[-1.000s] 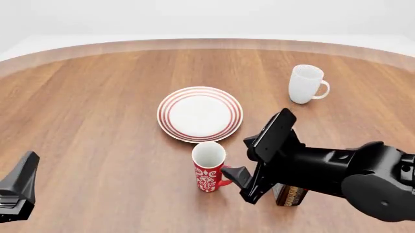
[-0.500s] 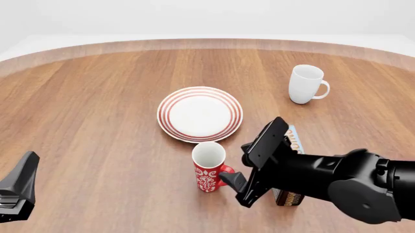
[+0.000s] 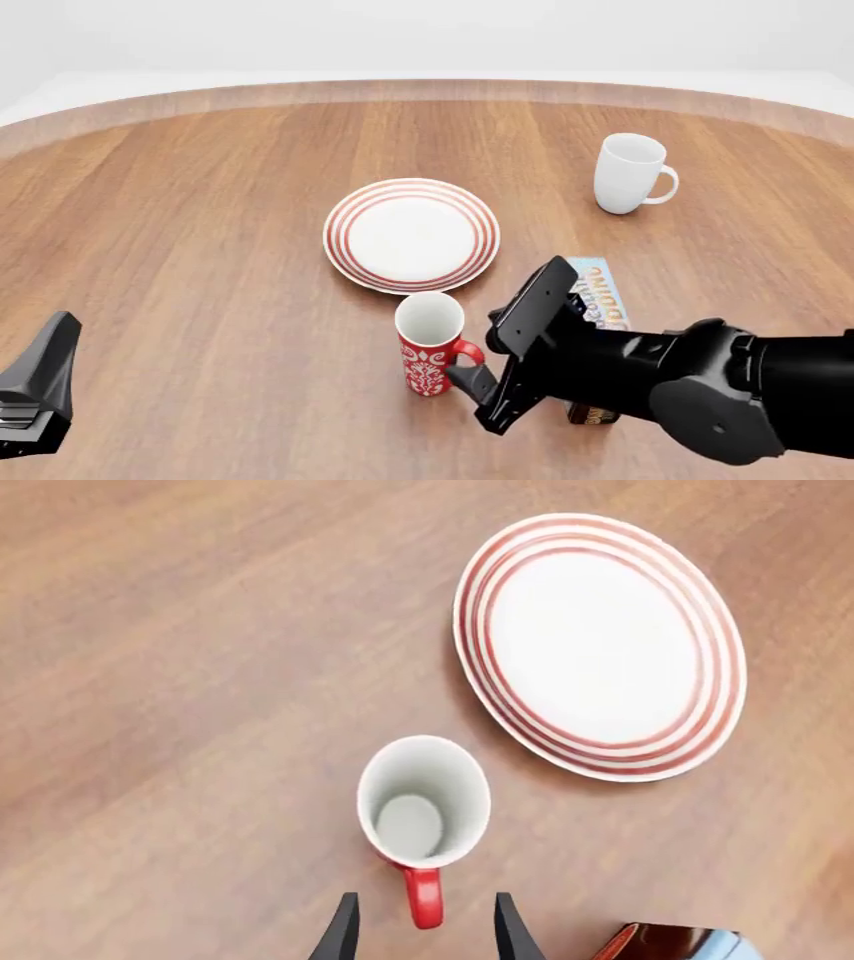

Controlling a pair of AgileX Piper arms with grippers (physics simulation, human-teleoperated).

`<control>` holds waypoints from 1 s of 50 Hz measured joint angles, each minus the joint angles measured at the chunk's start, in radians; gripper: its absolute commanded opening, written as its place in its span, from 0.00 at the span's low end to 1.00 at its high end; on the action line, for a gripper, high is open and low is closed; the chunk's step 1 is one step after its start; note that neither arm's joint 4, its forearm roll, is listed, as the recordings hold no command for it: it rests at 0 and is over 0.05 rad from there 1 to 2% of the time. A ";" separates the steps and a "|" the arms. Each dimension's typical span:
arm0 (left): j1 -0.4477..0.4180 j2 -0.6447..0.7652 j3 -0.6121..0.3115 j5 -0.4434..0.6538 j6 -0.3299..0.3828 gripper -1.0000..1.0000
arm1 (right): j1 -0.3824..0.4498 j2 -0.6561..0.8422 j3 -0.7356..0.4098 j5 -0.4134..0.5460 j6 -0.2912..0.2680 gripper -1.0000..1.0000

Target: Pick up the red mug and put it on the plate

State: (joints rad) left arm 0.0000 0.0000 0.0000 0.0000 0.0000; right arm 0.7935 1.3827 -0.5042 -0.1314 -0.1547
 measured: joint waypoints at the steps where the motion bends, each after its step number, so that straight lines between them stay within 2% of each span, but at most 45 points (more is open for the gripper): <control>1: 0.000 0.000 0.000 0.000 0.000 1.00 | 0.001 0.004 0.000 -0.003 0.001 1.00; 47: 0.000 0.000 0.000 0.000 0.000 1.00 | 0.003 0.150 0.023 -0.123 0.017 1.00; 48: 0.000 0.000 0.000 0.000 0.000 1.00 | 0.002 0.151 0.023 -0.124 0.017 0.00; 50: 0.000 0.000 0.000 0.000 0.000 1.00 | -0.002 0.152 0.022 -0.127 0.013 0.00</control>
State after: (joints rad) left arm 0.0000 0.0000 0.0000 0.0000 0.0000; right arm 0.7910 1.5346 -0.4821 -0.2580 -0.1421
